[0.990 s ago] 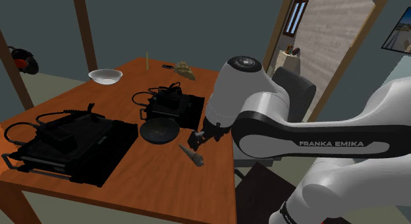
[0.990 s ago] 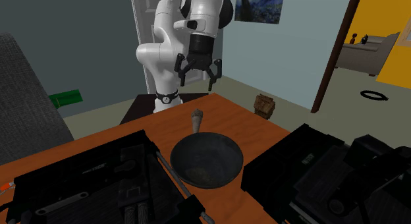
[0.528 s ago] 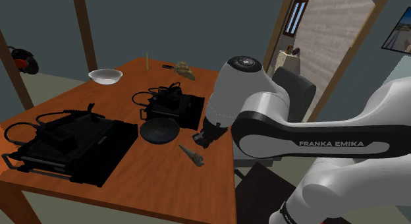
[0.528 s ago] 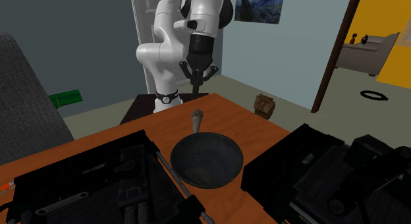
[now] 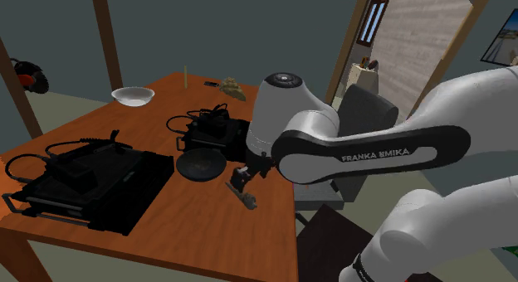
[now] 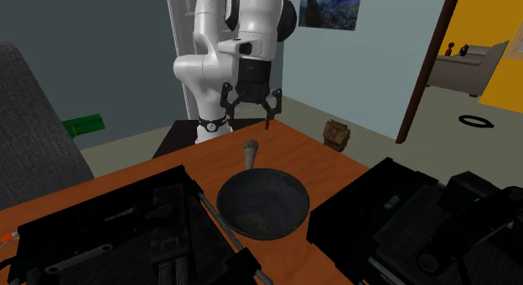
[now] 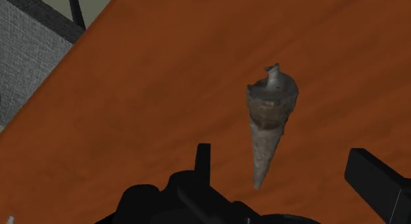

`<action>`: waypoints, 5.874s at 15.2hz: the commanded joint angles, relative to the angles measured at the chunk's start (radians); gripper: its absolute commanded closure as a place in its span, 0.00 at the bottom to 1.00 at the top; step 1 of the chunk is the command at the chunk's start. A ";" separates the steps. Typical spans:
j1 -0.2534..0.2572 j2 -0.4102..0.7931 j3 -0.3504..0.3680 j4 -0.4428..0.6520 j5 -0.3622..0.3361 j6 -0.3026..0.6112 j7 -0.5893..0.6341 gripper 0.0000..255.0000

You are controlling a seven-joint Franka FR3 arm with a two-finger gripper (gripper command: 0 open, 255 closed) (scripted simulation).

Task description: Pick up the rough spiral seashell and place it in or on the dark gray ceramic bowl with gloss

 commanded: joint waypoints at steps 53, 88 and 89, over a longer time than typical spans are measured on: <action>-0.055 0.251 -0.031 0.323 -0.086 -0.194 -0.193 1.00; -0.057 0.814 0.000 0.722 -0.419 -0.131 -0.009 0.00; -0.057 0.814 0.000 0.722 -0.419 -0.131 -0.009 0.00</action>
